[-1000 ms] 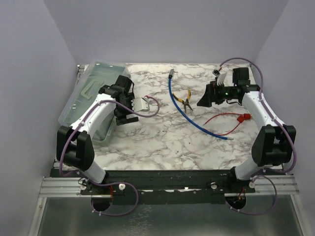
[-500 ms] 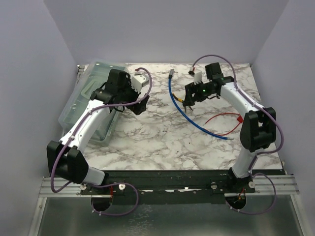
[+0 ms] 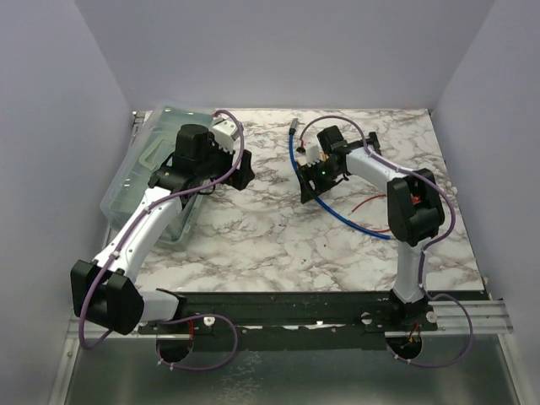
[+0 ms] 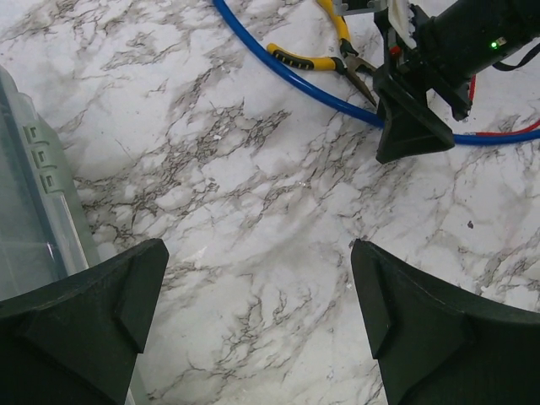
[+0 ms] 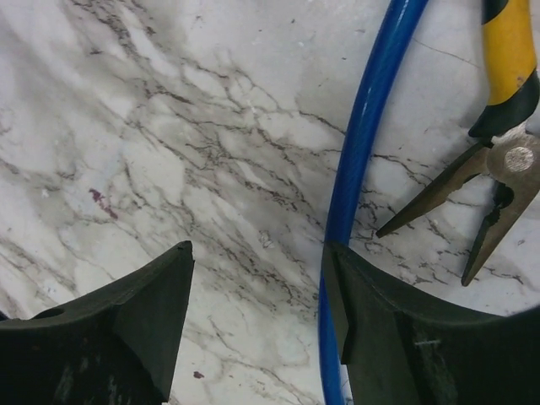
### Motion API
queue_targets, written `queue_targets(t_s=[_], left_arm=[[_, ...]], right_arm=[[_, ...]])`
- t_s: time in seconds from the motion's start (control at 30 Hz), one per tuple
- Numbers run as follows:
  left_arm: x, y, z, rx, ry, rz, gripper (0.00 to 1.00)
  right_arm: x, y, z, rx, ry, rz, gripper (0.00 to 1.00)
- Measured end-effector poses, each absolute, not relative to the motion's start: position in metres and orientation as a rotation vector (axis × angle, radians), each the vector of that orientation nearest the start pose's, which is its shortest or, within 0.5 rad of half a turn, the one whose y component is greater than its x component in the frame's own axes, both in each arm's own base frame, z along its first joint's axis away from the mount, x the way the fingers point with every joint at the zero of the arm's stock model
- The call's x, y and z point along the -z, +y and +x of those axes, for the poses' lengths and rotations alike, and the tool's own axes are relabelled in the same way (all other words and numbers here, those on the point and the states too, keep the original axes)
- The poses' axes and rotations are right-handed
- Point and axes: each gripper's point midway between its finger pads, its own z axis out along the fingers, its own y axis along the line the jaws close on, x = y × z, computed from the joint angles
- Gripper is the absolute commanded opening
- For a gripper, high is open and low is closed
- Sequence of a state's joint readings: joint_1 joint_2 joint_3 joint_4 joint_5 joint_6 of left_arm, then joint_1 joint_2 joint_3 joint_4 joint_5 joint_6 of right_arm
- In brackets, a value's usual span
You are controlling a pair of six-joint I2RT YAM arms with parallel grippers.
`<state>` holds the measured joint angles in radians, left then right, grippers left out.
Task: Lock with the key
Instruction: Pick up the lock from the center of the board.
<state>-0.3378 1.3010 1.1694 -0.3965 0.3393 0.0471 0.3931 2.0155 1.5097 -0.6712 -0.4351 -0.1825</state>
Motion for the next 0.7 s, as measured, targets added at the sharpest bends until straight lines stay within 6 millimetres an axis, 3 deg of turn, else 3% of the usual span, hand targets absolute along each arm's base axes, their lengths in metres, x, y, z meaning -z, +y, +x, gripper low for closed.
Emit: queue_targets(t_s=[0.4,0.5,0.6,0.7], left_arm=[[-0.256,-0.182,0.349,0.537,1.944,0.568,0.99],[-0.256,-0.182,0.35,0.534,1.937,0.567,0.99],[-0.253,-0.182,0.35,0.529,1.94,0.563,0.99],[-0.254,-0.181,0.352,0.521,1.936,0.557,0.99]], right_arm=[[-0.032,0.219,0.393,-0.485,2.612,-0.868,0.62],[-0.031,0.22,0.393,-0.457,2.609,-0.879,0.52],[-0.027,0.221,0.394,-0.413,2.605,-0.892,0.35],[-0.022,0.221,0.397,-0.338,2.595,-0.908,0.33]])
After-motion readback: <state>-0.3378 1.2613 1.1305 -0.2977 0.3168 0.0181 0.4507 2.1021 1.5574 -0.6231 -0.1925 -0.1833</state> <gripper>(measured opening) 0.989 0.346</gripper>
